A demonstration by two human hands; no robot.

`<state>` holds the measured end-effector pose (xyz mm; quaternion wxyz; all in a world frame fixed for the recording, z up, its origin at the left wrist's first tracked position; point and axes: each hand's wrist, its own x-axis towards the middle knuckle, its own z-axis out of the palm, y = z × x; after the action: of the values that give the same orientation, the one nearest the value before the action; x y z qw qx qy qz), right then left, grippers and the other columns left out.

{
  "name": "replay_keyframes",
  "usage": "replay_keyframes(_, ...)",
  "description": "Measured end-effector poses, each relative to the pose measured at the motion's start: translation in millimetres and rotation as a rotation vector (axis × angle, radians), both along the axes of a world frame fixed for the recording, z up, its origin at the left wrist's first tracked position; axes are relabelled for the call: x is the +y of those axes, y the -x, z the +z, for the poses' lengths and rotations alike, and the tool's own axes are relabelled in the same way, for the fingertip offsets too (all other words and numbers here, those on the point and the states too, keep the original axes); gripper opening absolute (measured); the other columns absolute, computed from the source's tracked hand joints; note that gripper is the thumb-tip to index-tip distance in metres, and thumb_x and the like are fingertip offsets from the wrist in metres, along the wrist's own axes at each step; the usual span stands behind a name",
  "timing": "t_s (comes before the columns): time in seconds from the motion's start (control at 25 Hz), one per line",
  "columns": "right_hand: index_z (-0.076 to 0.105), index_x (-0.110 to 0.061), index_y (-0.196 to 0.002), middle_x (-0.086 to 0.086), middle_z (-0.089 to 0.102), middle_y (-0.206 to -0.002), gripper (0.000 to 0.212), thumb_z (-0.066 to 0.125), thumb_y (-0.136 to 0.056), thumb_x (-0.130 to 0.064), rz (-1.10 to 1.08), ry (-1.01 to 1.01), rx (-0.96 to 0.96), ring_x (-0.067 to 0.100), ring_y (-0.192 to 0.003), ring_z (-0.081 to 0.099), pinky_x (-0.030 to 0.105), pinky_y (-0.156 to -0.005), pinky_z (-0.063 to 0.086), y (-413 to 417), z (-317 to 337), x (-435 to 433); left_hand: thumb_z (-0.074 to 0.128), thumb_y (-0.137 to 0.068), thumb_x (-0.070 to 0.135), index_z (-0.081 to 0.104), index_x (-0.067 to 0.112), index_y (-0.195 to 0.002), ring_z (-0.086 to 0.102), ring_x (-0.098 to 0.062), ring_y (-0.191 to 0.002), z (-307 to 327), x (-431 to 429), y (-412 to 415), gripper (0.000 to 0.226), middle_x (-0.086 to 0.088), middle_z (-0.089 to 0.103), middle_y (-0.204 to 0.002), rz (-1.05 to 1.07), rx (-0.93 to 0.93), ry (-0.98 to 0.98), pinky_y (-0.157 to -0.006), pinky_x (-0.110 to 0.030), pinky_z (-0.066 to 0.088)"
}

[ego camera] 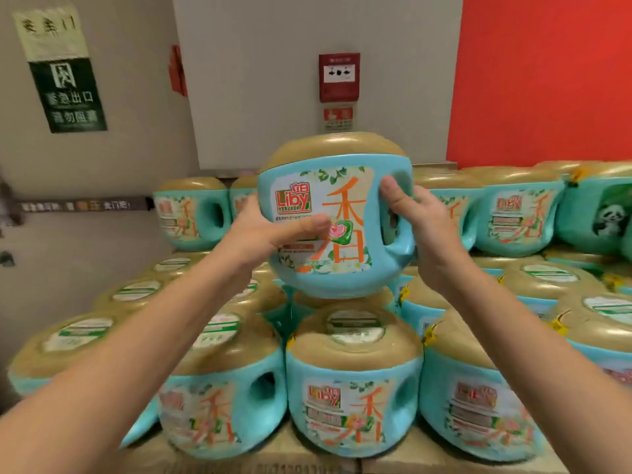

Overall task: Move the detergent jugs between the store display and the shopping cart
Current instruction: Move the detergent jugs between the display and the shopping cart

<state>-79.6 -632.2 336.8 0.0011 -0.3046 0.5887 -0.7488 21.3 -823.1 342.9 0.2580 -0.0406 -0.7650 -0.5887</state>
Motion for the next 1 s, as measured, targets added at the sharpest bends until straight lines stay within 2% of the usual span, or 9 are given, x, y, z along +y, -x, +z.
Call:
replay_keyframes(0.08, 0.06, -0.01, -0.119, 0.006, 0.071, -0.112, 0.079, 0.081, -0.058, -0.056, -0.024, -0.149, 0.085, 0.022, -0.103, 0.068, 0.045, -0.093, 0.054, 28, 12, -9, 0.093, -0.035, 0.051, 0.066, 0.033, -0.105, 0.073, -0.013, -0.092, 8, -19, 35, 0.077, 0.007, 0.076, -0.101, 0.016, -0.026, 0.031, -0.079, -0.035, 0.057)
replay_keyframes(0.2, 0.061, -0.028, -0.108, -0.009, 0.073, -0.103, 0.061, 0.088, -0.056, -0.043, -0.055, -0.374, 0.208, 0.008, -0.096, 0.069, 0.028, -0.082, 0.057, 63, 14, -25, 0.094, -0.026, 0.052, 0.059, 0.032, -0.105, 0.072, -0.004, -0.086, -1, -42, 79, 0.089, 0.017, 0.075, -0.093, 0.099, -0.053, 0.032, -0.068, -0.024, 0.057)
replay_keyframes(0.28, 0.057, -0.026, -0.114, -0.009, 0.068, -0.111, 0.068, 0.089, -0.057, -0.043, -0.179, -0.459, 0.213, 0.011, -0.104, 0.065, 0.035, -0.091, 0.054, 81, 5, -38, 0.09, -0.023, 0.056, 0.058, 0.032, -0.107, 0.07, -0.006, -0.089, -13, -53, 99, 0.093, 0.015, 0.074, -0.093, 0.152, -0.084, 0.02, -0.067, -0.022, 0.056)
replay_keyframes(0.4, 0.052, -0.017, -0.123, -0.001, 0.062, -0.122, 0.076, 0.087, -0.061, -0.044, -0.3, -0.538, 0.254, 0.017, -0.114, 0.058, 0.042, -0.098, 0.05, 97, -14, -53, 0.09, -0.02, 0.058, 0.052, 0.024, -0.125, 0.064, -0.014, -0.106, -31, -65, 121, 0.116, 0.007, 0.067, -0.115, 0.186, -0.092, 0.006, -0.088, -0.037, 0.054)
replay_keyframes(0.44, 0.052, -0.017, -0.123, -0.001, 0.062, -0.122, 0.076, 0.086, -0.062, -0.045, -0.321, -0.528, 0.266, 0.017, -0.114, 0.058, 0.042, -0.098, 0.05, 100, -19, -56, 0.09, -0.02, 0.057, 0.054, 0.027, -0.121, 0.064, -0.013, -0.105, -35, -68, 127, 0.111, 0.009, 0.067, -0.113, 0.184, -0.096, 0.003, -0.087, -0.035, 0.055)
replay_keyframes(0.52, 0.051, -0.018, -0.124, -0.002, 0.062, -0.122, 0.075, 0.085, -0.064, -0.047, -0.371, -0.496, 0.31, 0.017, -0.115, 0.057, 0.04, -0.097, 0.05, 104, -26, -58, 0.088, -0.021, 0.057, 0.056, 0.035, -0.103, 0.064, -0.005, -0.096, -38, -71, 135, 0.09, 0.016, 0.068, -0.101, 0.185, -0.111, 0.005, -0.071, -0.024, 0.053)
replay_keyframes(0.6, 0.05, -0.018, -0.126, -0.001, 0.061, -0.124, 0.075, 0.083, -0.066, -0.049, -0.408, -0.494, 0.347, 0.017, -0.116, 0.056, 0.041, -0.098, 0.049, 108, -31, -59, 0.087, -0.022, 0.055, 0.055, 0.037, -0.096, 0.062, 0.0, -0.092, -37, -72, 142, 0.082, 0.017, 0.067, -0.096, 0.18, -0.105, 0.019, -0.064, -0.018, 0.048)
replay_keyframes(0.88, 0.041, -0.01, -0.136, 0.006, 0.054, -0.132, 0.086, 0.078, -0.07, -0.052, -0.537, -0.65, 0.416, 0.023, -0.124, 0.05, 0.045, -0.1, 0.046, 122, -24, -65, 0.085, -0.027, 0.054, 0.054, 0.029, -0.113, 0.061, -0.004, -0.094, -38, -69, 161, 0.095, 0.016, 0.065, -0.1, 0.219, -0.087, 0.031, -0.068, -0.021, 0.049)
replay_keyframes(1.0, 0.042, -0.009, -0.133, 0.006, 0.059, -0.128, 0.086, 0.075, -0.07, -0.059, -0.626, -0.722, 0.436, 0.024, -0.118, 0.056, 0.038, -0.09, 0.051, 122, -22, -68, 0.084, -0.025, 0.058, 0.055, 0.028, -0.116, 0.062, -0.012, -0.1, -38, -69, 165, 0.101, 0.009, 0.066, -0.107, 0.223, -0.08, 0.022, -0.079, -0.03, 0.053)
